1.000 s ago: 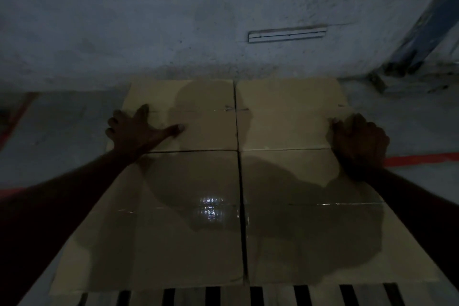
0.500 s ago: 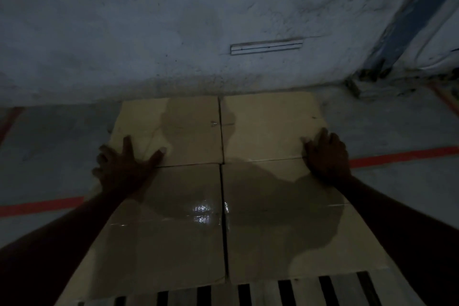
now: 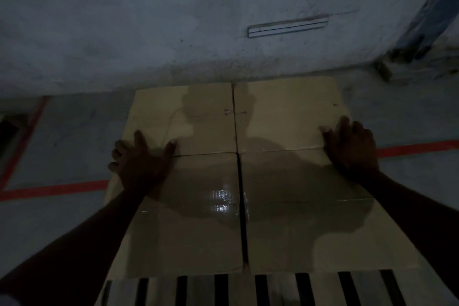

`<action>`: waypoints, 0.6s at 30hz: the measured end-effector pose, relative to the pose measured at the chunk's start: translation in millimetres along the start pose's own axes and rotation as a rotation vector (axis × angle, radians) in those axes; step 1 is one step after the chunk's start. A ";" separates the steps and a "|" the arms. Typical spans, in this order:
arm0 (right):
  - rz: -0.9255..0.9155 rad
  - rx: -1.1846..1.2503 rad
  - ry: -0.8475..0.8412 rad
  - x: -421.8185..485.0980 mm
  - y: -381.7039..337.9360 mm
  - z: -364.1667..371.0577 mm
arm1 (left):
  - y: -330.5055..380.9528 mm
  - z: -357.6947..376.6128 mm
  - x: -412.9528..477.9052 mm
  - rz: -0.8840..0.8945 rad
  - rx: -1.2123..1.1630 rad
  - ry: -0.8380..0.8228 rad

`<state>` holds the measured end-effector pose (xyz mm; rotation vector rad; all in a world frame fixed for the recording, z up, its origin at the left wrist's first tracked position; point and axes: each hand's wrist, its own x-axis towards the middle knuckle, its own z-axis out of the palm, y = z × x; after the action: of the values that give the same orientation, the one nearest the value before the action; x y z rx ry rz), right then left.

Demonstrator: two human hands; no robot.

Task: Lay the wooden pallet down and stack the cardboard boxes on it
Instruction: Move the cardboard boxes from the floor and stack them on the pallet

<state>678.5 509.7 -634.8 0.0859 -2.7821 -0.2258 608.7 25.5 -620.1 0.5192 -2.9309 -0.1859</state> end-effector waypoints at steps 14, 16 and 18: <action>0.676 0.284 -0.280 -23.0 -49.4 -38.9 | -13.8 -18.2 -49.2 0.001 -0.057 -0.155; 0.678 0.262 -0.331 -48.6 -69.1 -49.3 | -12.4 -22.8 -82.8 0.011 -0.066 -0.145; 0.668 0.242 -0.382 -75.2 -79.1 -59.0 | -11.9 -26.5 -108.1 -0.002 -0.078 -0.174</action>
<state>771.9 429.7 -618.6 -0.8968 -2.9977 0.2922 717.6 49.8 -610.5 0.5187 -3.0758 -0.3612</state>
